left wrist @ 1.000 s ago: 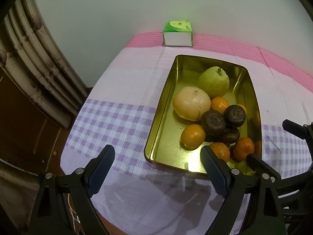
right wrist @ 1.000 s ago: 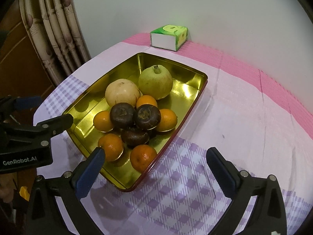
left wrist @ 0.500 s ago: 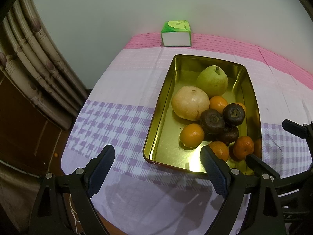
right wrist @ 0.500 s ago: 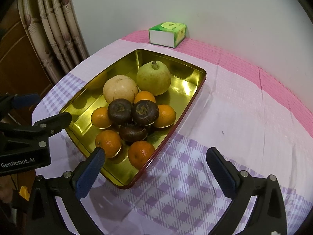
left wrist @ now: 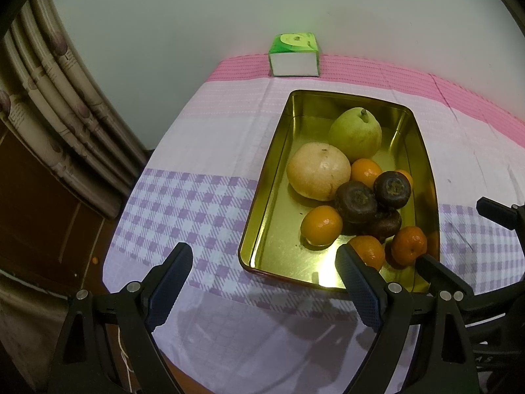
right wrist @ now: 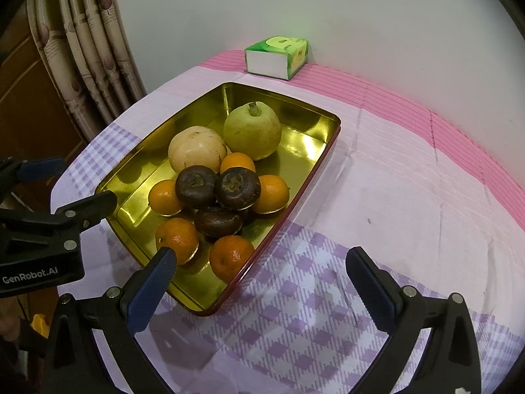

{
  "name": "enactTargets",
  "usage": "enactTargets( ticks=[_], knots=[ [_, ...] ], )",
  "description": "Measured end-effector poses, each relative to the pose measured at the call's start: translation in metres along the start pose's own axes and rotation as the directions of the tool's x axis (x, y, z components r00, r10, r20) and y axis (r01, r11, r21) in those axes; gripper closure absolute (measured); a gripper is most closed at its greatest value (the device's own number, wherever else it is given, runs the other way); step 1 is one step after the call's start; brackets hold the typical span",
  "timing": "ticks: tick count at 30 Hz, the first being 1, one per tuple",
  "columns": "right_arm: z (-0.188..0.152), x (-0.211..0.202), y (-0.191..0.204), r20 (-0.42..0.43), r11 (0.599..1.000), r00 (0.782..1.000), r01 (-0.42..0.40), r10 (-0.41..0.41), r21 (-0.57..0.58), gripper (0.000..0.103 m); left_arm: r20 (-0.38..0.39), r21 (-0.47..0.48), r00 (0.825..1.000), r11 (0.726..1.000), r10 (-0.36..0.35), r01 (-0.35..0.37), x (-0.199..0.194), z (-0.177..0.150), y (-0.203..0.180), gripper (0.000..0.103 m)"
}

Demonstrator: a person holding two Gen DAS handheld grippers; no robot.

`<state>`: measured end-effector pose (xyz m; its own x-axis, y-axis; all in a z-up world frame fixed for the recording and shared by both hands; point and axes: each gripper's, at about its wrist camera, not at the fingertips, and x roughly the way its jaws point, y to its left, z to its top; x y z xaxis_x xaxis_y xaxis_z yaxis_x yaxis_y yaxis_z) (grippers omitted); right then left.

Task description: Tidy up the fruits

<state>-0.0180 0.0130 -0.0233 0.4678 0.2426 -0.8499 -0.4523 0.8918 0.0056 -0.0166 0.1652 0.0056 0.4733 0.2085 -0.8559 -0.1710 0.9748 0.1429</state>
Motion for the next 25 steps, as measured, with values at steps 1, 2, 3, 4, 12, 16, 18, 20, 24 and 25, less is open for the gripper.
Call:
enactTargets(
  ticks=[1,2,3,4,12,16,18,20,24,25],
  knots=[
    [0.0000,0.0000,-0.0004,0.000,1.000,1.000,0.002,-0.002,0.000,0.001,0.001,0.002,1.000,1.000,0.000,0.000,-0.0005,-0.0001,-0.0002,0.014],
    [0.0005,-0.0002,-0.0004,0.000,1.000,1.000,0.003,-0.003,0.001,0.001,0.002,0.004,1.000,1.000,-0.001,0.001,-0.0006,-0.0004,-0.0001,0.014],
    [0.0007,-0.0003,-0.0007,0.000,1.000,1.000,0.002,-0.002,0.001,0.001,0.002,0.007,1.000,1.000,-0.001,0.001,-0.0004,-0.0004,-0.0004,0.014],
    [0.0008,-0.0005,-0.0009,0.000,1.000,1.000,0.002,-0.002,0.001,0.001,0.003,0.009,1.000,1.000,-0.001,0.001,-0.0002,-0.0007,-0.0005,0.014],
    [0.0004,-0.0005,-0.0006,-0.001,1.000,1.000,0.002,-0.002,0.002,0.001,0.006,0.015,1.000,1.000,-0.002,0.002,-0.0006,-0.0011,-0.0009,0.014],
    [0.0002,-0.0006,-0.0004,0.000,1.000,1.000,0.003,-0.003,0.001,0.001,0.007,0.016,1.000,1.000,-0.003,0.003,-0.0006,-0.0015,-0.0008,0.014],
    [0.0002,-0.0006,-0.0005,-0.001,1.000,1.000,0.003,-0.003,0.001,0.001,0.007,0.017,1.000,1.000,-0.004,0.004,-0.0008,-0.0016,-0.0010,0.014],
    [0.0002,-0.0008,-0.0007,0.000,1.000,1.000,0.003,-0.003,0.001,0.001,0.008,0.021,1.000,1.000,-0.004,0.004,-0.0006,-0.0009,-0.0022,0.014],
    [0.0001,-0.0009,-0.0008,0.000,1.000,1.000,0.002,-0.002,0.001,0.001,0.012,0.032,1.000,0.999,-0.012,0.011,-0.0021,-0.0009,-0.0024,0.013],
    [0.0001,-0.0009,-0.0008,0.000,1.000,1.000,0.003,-0.003,0.000,0.001,0.014,0.037,1.000,0.999,-0.015,0.015,-0.0027,-0.0009,-0.0031,0.013]
  ],
)
